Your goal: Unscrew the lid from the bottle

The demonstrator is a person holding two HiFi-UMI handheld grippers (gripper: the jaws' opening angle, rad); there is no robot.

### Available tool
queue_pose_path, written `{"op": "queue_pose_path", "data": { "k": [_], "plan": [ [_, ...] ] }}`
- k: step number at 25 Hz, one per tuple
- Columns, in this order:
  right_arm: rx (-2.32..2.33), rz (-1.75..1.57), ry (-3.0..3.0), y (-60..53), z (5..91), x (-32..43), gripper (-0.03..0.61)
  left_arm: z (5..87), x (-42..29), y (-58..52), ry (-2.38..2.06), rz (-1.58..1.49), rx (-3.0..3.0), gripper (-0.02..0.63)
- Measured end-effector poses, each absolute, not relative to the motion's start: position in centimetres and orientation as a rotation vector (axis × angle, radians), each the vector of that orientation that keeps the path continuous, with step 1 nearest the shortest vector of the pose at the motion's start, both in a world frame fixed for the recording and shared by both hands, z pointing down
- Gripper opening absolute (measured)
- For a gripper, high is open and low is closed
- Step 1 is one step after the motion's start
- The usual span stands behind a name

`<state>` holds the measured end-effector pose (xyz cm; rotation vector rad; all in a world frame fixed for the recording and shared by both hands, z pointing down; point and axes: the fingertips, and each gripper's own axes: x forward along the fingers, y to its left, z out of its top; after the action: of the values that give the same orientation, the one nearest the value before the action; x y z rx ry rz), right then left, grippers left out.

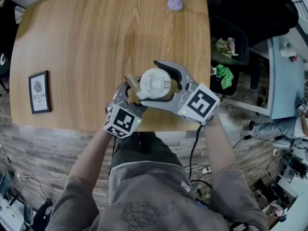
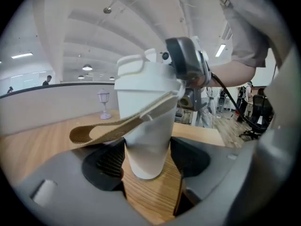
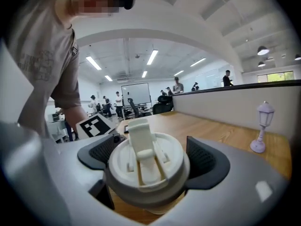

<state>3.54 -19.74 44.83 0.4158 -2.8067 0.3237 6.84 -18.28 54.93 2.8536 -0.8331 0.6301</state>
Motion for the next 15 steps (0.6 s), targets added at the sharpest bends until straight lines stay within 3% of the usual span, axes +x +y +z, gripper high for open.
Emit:
{"op": "queue_pose_path", "data": {
  "k": [15],
  "plan": [
    [0.489,0.304,-2.786,-20.4,45.2,4.0,0.492,54.8,6.6,-18.6,-0.823,0.636,2.753,0.308]
  ]
}}
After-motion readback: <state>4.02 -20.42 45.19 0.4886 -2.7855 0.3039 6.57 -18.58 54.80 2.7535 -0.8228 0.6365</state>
